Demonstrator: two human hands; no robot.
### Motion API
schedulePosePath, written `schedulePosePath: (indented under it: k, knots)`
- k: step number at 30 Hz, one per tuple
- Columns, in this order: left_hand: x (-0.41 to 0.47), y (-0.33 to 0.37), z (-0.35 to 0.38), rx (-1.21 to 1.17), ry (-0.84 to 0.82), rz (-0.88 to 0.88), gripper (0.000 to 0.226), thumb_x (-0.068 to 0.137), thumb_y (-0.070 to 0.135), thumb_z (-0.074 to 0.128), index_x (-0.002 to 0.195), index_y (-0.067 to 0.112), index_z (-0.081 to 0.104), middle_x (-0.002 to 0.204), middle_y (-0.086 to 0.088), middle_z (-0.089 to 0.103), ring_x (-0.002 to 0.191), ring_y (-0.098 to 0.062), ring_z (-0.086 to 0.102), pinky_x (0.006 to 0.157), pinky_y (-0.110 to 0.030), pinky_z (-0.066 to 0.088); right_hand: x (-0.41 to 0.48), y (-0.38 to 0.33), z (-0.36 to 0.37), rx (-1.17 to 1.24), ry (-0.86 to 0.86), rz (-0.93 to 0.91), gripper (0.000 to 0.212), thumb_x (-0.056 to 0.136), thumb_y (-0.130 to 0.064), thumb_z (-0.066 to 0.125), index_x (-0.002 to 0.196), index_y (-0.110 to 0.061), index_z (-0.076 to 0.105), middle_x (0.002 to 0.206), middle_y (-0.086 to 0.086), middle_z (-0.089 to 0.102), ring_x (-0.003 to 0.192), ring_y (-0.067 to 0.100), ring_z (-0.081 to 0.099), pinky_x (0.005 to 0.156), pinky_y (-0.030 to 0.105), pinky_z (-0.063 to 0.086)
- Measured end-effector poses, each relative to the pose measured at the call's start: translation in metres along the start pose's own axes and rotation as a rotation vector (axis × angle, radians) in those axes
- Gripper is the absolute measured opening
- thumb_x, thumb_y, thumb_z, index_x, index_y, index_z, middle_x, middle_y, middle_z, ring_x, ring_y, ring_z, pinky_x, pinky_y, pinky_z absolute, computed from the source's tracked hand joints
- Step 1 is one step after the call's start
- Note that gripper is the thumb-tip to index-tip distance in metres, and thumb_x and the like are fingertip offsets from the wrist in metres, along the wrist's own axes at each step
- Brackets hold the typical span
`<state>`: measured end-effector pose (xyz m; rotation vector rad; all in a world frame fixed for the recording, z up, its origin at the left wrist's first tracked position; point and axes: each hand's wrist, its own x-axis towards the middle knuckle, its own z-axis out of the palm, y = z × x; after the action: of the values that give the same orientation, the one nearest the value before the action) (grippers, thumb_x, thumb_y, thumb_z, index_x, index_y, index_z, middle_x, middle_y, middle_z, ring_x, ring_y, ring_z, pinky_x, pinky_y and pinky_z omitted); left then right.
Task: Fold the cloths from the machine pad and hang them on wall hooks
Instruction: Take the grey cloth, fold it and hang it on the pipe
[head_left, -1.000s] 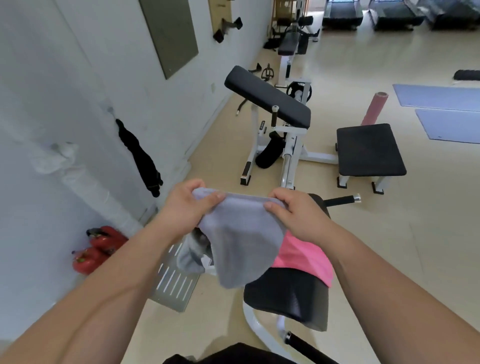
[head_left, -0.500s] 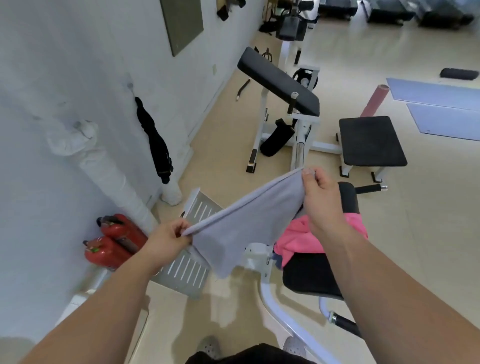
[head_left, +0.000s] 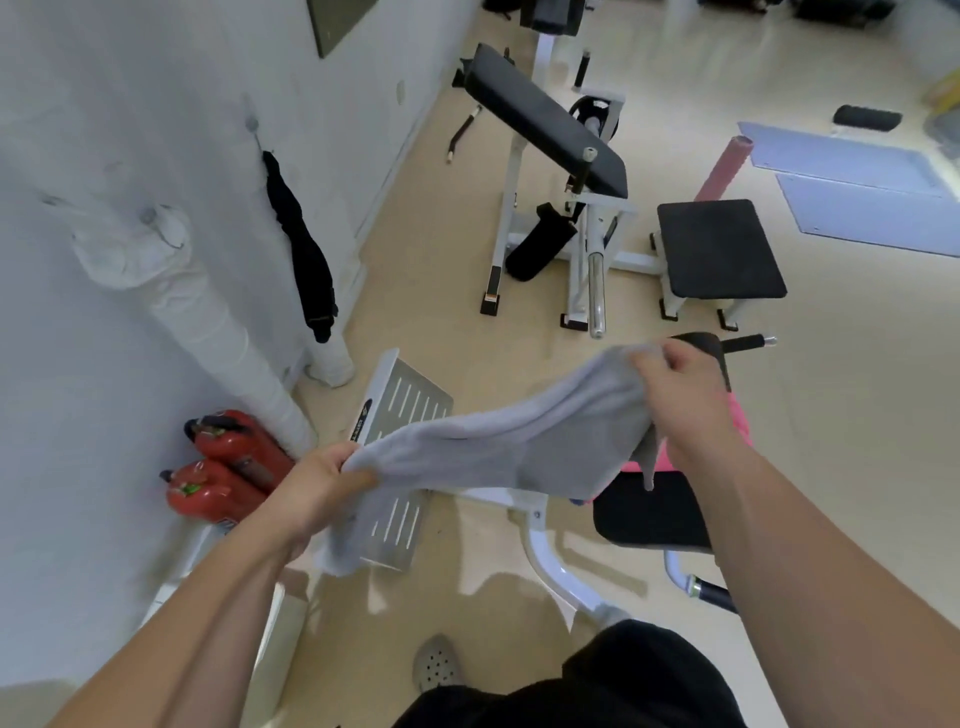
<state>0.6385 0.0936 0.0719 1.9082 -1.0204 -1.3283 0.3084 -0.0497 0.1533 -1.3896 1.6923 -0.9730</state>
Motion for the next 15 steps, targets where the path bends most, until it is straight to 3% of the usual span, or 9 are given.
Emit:
schedulePosePath:
  k: [2, 4, 6, 8, 11, 13, 15]
  knots:
    - [-0.006, 0.017, 0.000, -0.061, -0.065, 0.061, 0.041, 0.070, 0.034, 0.067, 0.095, 0.001, 0.066, 0.075, -0.015, 0.061, 0.075, -0.022, 0.055, 0.070, -0.039, 0.041, -0.015, -0.003, 0.010, -0.100, -0.179, -0.018, 0.010, 0.091, -0.030, 0.061, 0.096, -0.027, 0.070, 0.097, -0.009, 0.069, 0.092, 0.008, 0.060, 0.075, 0.029, 0.045]
    - [-0.014, 0.039, 0.006, -0.049, -0.119, 0.154, 0.032, 0.079, 0.028, 0.065, 0.095, 0.001, 0.066, 0.081, -0.018, 0.064, 0.077, -0.025, 0.057, 0.073, -0.043, 0.045, -0.031, -0.006, 0.024, -0.183, -0.363, -0.110, 0.023, 0.093, -0.037, 0.063, 0.116, -0.037, 0.064, 0.116, -0.012, 0.064, 0.106, 0.006, 0.057, 0.084, 0.023, 0.043]
    - [-0.017, 0.059, 0.017, 0.027, -0.158, 0.239, 0.014, 0.087, 0.020, 0.064, 0.093, 0.009, 0.070, 0.088, -0.012, 0.071, 0.081, -0.031, 0.064, 0.078, -0.046, 0.053, -0.047, -0.014, 0.043, -0.256, -0.564, -0.221, 0.036, 0.097, -0.034, 0.062, 0.132, -0.041, 0.057, 0.108, -0.009, 0.064, 0.096, 0.006, 0.057, 0.077, 0.012, 0.041]
    - [-0.021, 0.077, 0.028, 0.093, -0.140, 0.317, 0.011, 0.090, 0.010, 0.064, 0.090, 0.017, 0.073, 0.088, -0.005, 0.074, 0.089, -0.025, 0.069, 0.084, -0.042, 0.056, -0.059, -0.023, 0.061, -0.230, -0.750, -0.313, 0.040, 0.101, -0.029, 0.058, 0.139, -0.039, 0.055, 0.084, -0.006, 0.063, 0.077, 0.005, 0.056, 0.070, 0.011, 0.043]
    - [-0.023, 0.093, 0.037, 0.050, -0.056, 0.401, 0.013, 0.088, 0.002, 0.068, 0.084, 0.013, 0.072, 0.082, -0.012, 0.071, 0.076, -0.023, 0.065, 0.074, -0.043, 0.054, -0.054, -0.031, 0.072, -0.209, -0.852, -0.380, 0.021, 0.103, -0.026, 0.055, 0.117, -0.024, 0.070, 0.094, -0.005, 0.072, 0.088, 0.008, 0.064, 0.081, 0.022, 0.049]
    - [-0.023, 0.095, 0.034, 0.018, -0.023, 0.422, 0.008, 0.085, 0.003, 0.071, 0.084, 0.011, 0.072, 0.080, -0.020, 0.069, 0.070, -0.019, 0.058, 0.067, -0.043, 0.050, -0.044, -0.033, 0.071, -0.254, -0.851, -0.420, 0.014, 0.101, -0.025, 0.057, 0.100, -0.019, 0.070, 0.089, 0.000, 0.070, 0.083, 0.011, 0.061, 0.075, 0.028, 0.048]
    - [-0.021, 0.092, 0.030, 0.062, -0.069, 0.352, 0.004, 0.082, 0.012, 0.074, 0.083, 0.009, 0.070, 0.076, -0.018, 0.067, 0.069, -0.017, 0.054, 0.066, -0.041, 0.047, -0.035, -0.034, 0.070, -0.302, -0.803, -0.491, 0.012, 0.101, -0.025, 0.057, 0.094, -0.022, 0.066, 0.084, -0.004, 0.066, 0.079, 0.009, 0.058, 0.071, 0.025, 0.045]
